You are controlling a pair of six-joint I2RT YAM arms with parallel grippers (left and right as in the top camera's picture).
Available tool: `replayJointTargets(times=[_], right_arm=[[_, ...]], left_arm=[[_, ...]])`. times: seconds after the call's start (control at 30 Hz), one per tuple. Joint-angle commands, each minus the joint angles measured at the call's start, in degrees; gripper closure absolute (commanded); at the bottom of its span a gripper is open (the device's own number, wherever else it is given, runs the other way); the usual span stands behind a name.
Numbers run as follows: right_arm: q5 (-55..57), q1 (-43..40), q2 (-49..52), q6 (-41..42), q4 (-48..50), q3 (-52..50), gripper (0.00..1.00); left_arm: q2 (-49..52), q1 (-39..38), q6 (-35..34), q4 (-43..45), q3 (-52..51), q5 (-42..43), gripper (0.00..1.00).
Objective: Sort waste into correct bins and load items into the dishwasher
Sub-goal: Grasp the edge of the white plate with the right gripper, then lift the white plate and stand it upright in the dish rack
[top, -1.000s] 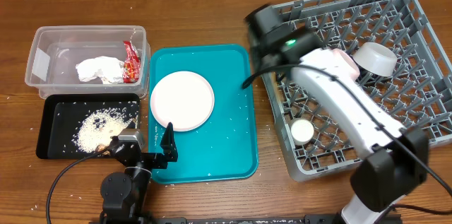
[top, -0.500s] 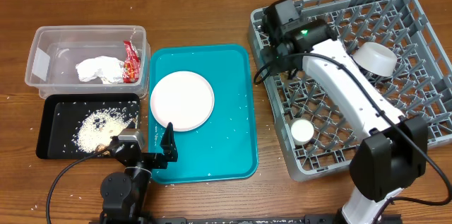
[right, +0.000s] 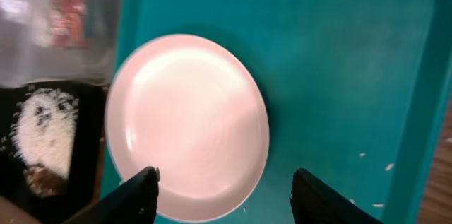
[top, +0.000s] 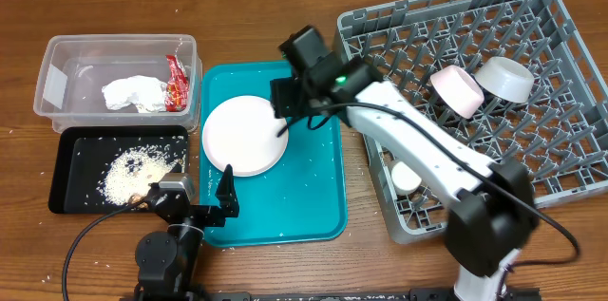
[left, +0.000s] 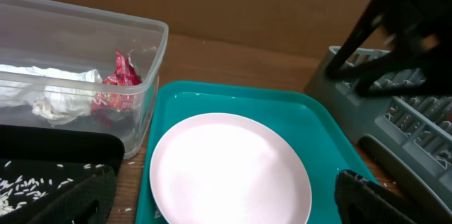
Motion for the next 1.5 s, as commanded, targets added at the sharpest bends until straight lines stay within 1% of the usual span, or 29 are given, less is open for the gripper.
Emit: replayJointTargets(times=[0.0,0.1,0.17,0.27,0.3,0.37,0.43,0.6,0.67,0.73,0.8,0.93,1.07,1.2,1.27,1.47], right_arm=[[1.09,-0.11,6.45,10.23,0.24,-1.66,0.37],[1.01,-0.11,9.73,11.98,0.57,-1.66,0.38],[0.48,-0.02,11.32,12.09,0.74,-1.66,0.40],[0.17,0.07,12.74,12.09,0.55,-1.68,0.59],[0.20,0.07,12.98,12.09,0.52,-1.68,0.63],[0.63,0.04,13.09,12.09,0.02,-1.68,0.83],[0.79,-0.13,12.92,12.11,-0.63,-1.57,0.95],[4.66,-2.34,9.97,12.04,-4.04,-0.13,0.96],[8.00,-3.37,7.30,11.04,-6.36,1.40,0.96],[11.98,-4.00,3.48,8.00,-7.67,2.71,0.96],[17.31,-4.09,-1.27,4.09,-8.15,3.48,0.96],[31.45,-4.04,-11.32,-5.11,-8.61,3.54,0.96],[46.16,-4.50,-17.20,-9.53,-11.26,3.54,0.96],[57.18,-6.36,-18.34,-9.84,-15.06,3.54,0.96],[60.08,-8.39,-18.16,-9.92,-16.22,2.91,0.96],[59.08,-13.92,-14.99,-11.04,-16.09,1.07,0.96]], left_arm=[[-0.55,0.31,0.26,0.17,-0.24,0.79,0.00],[-0.55,0.31,0.26,0.17,-0.24,0.79,0.00],[-0.55,0.31,0.28,0.17,-0.24,0.79,0.00],[-0.55,0.31,0.28,0.17,-0.24,0.79,0.00],[-0.55,0.31,0.26,0.17,-0.24,0.79,0.00],[-0.55,0.31,0.28,0.17,-0.24,0.79,0.00],[-0.55,0.31,0.26,0.17,-0.24,0.79,0.00],[-0.55,0.31,0.26,0.17,-0.24,0.79,0.00],[-0.55,0.31,0.26,0.17,-0.24,0.79,0.00],[-0.55,0.31,0.26,0.17,-0.24,0.79,0.00],[-0.55,0.31,0.26,0.17,-0.24,0.79,0.00],[-0.55,0.31,0.26,0.17,-0.24,0.79,0.00],[-0.55,0.31,0.26,0.17,-0.24,0.79,0.00],[-0.55,0.31,0.26,0.17,-0.24,0.79,0.00],[-0.55,0.31,0.26,0.17,-0.24,0.79,0.00],[-0.55,0.31,0.28,0.17,-0.24,0.79,0.00]])
